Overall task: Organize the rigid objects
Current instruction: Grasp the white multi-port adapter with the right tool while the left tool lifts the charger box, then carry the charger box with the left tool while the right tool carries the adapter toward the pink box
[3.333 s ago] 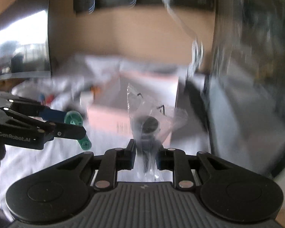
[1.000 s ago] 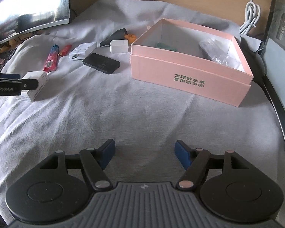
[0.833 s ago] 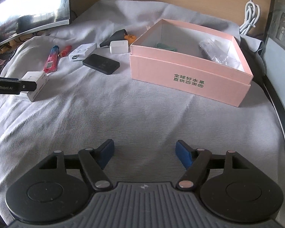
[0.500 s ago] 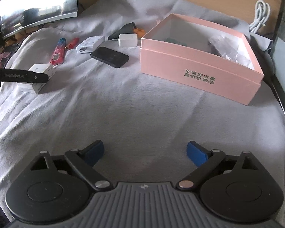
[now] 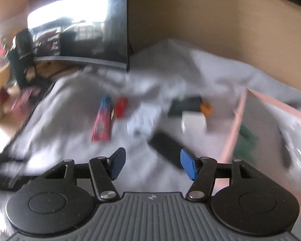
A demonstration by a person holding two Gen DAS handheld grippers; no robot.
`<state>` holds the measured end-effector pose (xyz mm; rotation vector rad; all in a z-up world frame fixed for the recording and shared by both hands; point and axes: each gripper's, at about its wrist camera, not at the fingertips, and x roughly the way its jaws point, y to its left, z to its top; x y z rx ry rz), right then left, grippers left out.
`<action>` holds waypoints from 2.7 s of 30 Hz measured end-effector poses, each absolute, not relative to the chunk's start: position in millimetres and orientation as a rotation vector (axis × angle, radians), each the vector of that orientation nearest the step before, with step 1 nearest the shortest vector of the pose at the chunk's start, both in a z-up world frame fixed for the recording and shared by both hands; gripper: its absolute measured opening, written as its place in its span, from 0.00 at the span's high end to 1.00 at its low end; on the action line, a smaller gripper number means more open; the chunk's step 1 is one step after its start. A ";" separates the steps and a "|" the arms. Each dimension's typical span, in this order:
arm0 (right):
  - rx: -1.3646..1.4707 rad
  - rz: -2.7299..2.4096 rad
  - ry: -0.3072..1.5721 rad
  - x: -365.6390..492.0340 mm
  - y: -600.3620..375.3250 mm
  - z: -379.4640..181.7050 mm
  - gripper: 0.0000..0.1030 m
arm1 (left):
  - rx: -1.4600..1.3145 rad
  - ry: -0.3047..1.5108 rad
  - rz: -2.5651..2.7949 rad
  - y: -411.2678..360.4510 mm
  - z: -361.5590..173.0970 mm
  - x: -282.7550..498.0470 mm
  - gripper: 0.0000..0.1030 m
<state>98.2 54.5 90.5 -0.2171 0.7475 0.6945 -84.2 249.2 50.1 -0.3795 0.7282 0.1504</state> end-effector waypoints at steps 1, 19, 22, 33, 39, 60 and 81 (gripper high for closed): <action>-0.216 0.686 0.752 107.8 69.2 87.8 0.41 | -0.387 0.724 0.155 251.2 52.8 -88.2 0.28; -0.294 0.706 0.840 107.0 107.3 61.1 0.54 | -0.384 0.774 0.002 221.3 53.8 -94.7 0.28; -0.308 0.737 0.796 70.3 66.1 83.2 0.54 | -0.355 0.806 -0.098 200.0 52.0 -79.0 0.28; -0.285 0.436 0.787 -0.6 -107.0 113.0 0.54 | -0.174 0.902 -0.517 94.7 52.6 -34.8 0.28; -0.206 0.274 0.738 -11.7 -157.8 126.3 0.54 | -0.124 0.731 -0.491 72.5 103.6 17.3 0.28; -0.125 0.197 0.752 -32.2 -191.6 108.5 0.54 | -0.112 0.596 -0.353 35.8 124.8 113.8 0.81; -0.179 0.211 0.860 27.3 -195.8 37.4 0.53 | 0.014 0.896 -0.329 11.4 23.7 23.2 0.47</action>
